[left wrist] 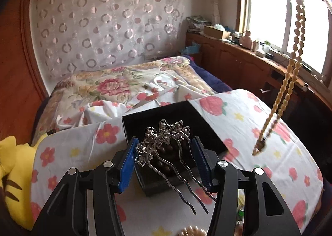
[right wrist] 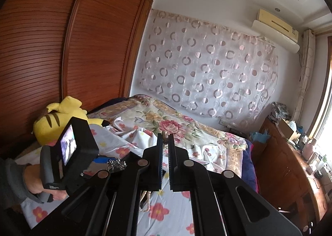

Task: Organize jewelry
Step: 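Drop the silver hair comb into the box with the left gripper while the right holds the necklace, then lower the beige necklace into the black box and open the right gripper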

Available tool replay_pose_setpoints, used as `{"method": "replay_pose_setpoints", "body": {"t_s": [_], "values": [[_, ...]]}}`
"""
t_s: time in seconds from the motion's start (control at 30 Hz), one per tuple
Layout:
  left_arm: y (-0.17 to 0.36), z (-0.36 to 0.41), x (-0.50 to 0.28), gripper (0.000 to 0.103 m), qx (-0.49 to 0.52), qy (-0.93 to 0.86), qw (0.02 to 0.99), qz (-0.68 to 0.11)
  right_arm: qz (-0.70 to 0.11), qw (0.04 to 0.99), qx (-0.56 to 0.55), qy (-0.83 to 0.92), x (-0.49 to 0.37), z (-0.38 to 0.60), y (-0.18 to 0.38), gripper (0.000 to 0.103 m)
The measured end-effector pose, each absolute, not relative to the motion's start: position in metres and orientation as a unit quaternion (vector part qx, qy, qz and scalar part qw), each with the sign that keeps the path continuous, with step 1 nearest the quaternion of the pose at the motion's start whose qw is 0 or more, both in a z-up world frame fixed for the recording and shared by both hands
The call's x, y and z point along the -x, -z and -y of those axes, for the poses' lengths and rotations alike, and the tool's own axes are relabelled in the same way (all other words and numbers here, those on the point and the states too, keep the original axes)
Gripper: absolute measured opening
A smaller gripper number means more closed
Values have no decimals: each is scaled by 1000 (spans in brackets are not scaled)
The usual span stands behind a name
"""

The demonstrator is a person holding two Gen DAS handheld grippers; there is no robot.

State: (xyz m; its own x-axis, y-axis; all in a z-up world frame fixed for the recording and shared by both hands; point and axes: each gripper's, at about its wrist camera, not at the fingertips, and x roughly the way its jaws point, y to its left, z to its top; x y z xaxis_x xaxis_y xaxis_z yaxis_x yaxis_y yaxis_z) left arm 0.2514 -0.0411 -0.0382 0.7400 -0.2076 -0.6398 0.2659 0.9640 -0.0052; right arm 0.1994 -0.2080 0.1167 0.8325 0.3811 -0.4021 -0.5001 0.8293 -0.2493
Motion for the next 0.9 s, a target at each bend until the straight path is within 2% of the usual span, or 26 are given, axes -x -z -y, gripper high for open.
{"method": "replay_pose_setpoints", "body": {"t_s": [0.27,0.33,0.63,0.9], "values": [[51,38,-287,51,-33,106,930,-352,-193,939,168,-232,-241,193,-105,5],[50,35,-286,60,-31,98,931,-349,-199,937,166,-234,-250,189,-99,5],[49,11,-243,67,-24,93,939,-331,-247,923,159,-249,-268,177,-55,5],[58,-3,-199,80,-15,90,941,-327,-302,903,155,-263,-274,163,-4,6]]}}
